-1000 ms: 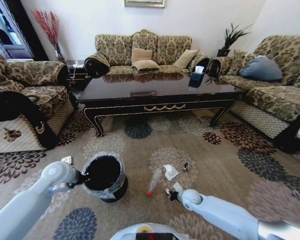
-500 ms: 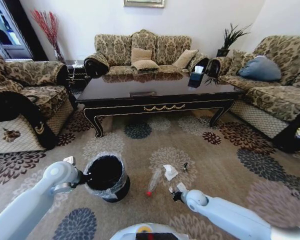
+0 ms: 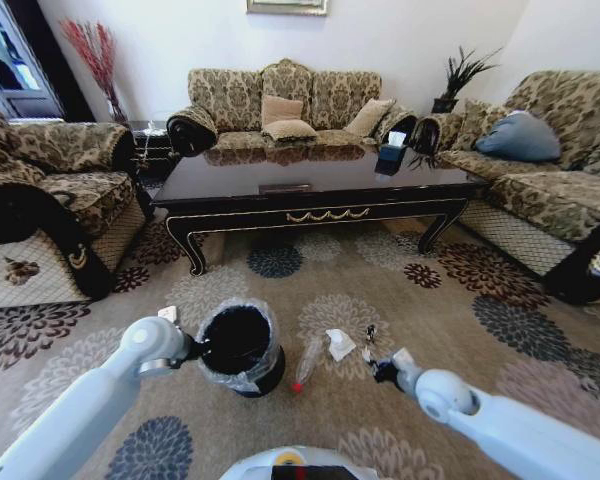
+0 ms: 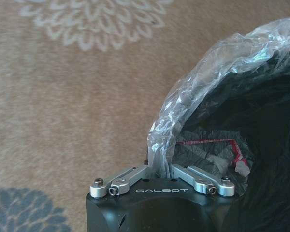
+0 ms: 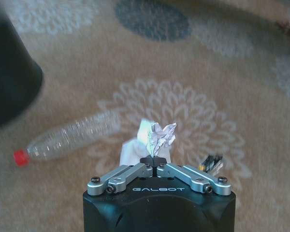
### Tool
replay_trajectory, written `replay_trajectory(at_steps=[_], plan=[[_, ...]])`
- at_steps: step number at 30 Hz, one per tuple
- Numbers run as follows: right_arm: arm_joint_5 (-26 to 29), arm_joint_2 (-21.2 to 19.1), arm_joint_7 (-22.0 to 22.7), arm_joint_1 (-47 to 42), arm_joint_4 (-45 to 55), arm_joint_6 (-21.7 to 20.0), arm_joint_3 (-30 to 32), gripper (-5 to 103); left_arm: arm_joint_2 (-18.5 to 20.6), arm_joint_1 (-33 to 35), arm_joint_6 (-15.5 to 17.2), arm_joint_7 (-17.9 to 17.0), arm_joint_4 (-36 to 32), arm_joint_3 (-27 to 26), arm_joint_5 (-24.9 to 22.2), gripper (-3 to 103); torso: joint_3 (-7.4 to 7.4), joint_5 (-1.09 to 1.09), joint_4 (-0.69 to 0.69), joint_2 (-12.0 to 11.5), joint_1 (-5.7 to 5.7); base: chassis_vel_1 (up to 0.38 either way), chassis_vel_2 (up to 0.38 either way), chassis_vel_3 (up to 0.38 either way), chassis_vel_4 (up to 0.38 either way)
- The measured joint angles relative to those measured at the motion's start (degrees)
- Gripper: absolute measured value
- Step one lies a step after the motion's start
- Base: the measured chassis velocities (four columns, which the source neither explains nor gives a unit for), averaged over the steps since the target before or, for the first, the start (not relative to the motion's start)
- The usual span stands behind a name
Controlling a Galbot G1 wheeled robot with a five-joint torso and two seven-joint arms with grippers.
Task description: Move to the front of the table and pick up the trash from the floor, then place it into the trash bin.
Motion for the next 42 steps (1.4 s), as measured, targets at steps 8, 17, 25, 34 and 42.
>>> replay_trajectory(at_steps=[8, 17, 25, 34, 42], plan=[[0.6, -4.8, 0.0, -15.0, 10.5, 0.8, 18.6, 0, -2.2, -14.9, 0.0, 0.0, 5.0, 16.1, 0.3, 0, 0.0, 0.0, -0.06, 0.0, 0.0, 0.0, 0.0, 0.0, 0.0], [5.0, -9.1, 0.7, -23.5, 19.3, 1.1, 33.6, 0, -9.0, -27.8, 0.0, 0.1, 10.1, 29.8, -1.1, 0, 0.01, 0.0, -0.04, 0.0, 0.0, 0.0, 0.0, 0.0, 0.0], [8.0, -10.0, 2.6, -20.7, 24.0, 1.9, 32.8, 0, -18.3, -36.4, -0.1, -1.3, 14.2, 36.6, -1.7, 0, 0.0, 0.0, -0.05, 0.0, 0.0, 0.0, 0.0, 0.0, 0.0], [4.7, -7.5, 2.8, -17.8, 22.7, 2.3, 24.7, 0, -20.0, -37.7, -0.7, -1.8, 13.3, 38.1, -1.7, 0, 0.0, 0.01, -0.05, 0.0, 0.0, 0.0, 0.0, 0.0, 0.0], [5.0, -7.5, 2.8, -15.8, 23.0, 2.2, 22.5, 8, -19.7, -38.2, -0.7, -1.8, 13.4, 38.1, -1.9, 0, 0.0, -0.01, -0.04, 0.0, 0.0, 0.0, 0.0, 0.0, 0.0]])
